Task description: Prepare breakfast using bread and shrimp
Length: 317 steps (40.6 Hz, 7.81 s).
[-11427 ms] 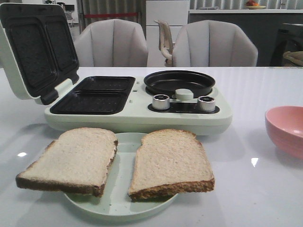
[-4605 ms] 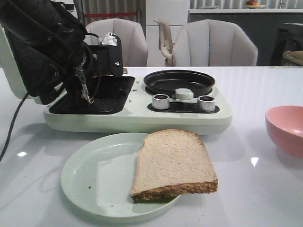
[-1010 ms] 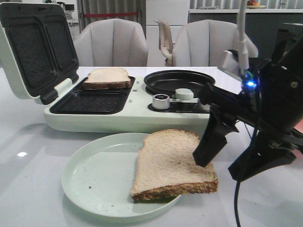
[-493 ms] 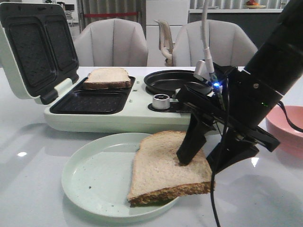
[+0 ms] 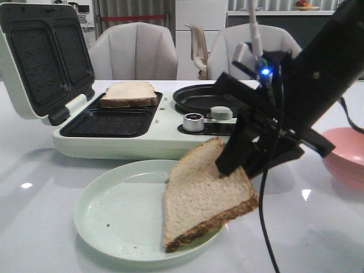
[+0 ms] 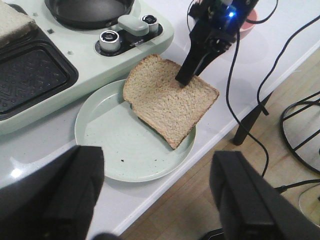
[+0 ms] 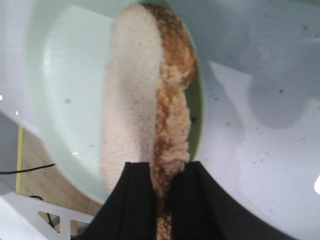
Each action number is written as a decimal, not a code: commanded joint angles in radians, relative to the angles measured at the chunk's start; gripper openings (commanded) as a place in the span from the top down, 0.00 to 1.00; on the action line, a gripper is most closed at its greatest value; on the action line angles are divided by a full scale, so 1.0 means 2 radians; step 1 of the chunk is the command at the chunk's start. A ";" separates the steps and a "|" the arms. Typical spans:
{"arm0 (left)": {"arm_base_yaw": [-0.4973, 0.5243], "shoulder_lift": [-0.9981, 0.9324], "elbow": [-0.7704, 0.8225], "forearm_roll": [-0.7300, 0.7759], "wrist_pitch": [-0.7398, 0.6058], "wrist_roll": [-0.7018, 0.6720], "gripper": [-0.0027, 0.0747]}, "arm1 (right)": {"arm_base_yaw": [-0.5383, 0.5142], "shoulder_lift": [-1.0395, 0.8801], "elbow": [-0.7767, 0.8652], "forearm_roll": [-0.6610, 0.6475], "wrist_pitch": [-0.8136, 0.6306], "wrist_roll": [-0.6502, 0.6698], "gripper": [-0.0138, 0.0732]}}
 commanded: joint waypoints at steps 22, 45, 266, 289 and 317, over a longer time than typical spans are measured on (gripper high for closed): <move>0.001 -0.001 -0.013 -0.007 -0.041 -0.005 0.32 | 0.056 -0.042 -0.146 0.197 -0.139 -0.105 0.80; 0.001 -0.001 -0.013 -0.007 -0.041 -0.005 0.32 | 0.082 0.196 -0.374 0.213 -0.085 -0.106 0.58; 0.272 0.098 -0.131 -0.142 0.082 0.212 0.84 | 0.018 -0.463 0.106 -0.430 0.008 0.255 0.26; 0.272 0.054 -0.099 -0.142 0.082 0.204 0.84 | -0.017 -0.386 0.078 -0.474 -0.011 0.263 0.26; 0.272 0.054 -0.099 -0.142 0.082 0.204 0.84 | -0.203 -0.057 -0.068 -0.456 0.018 0.250 0.26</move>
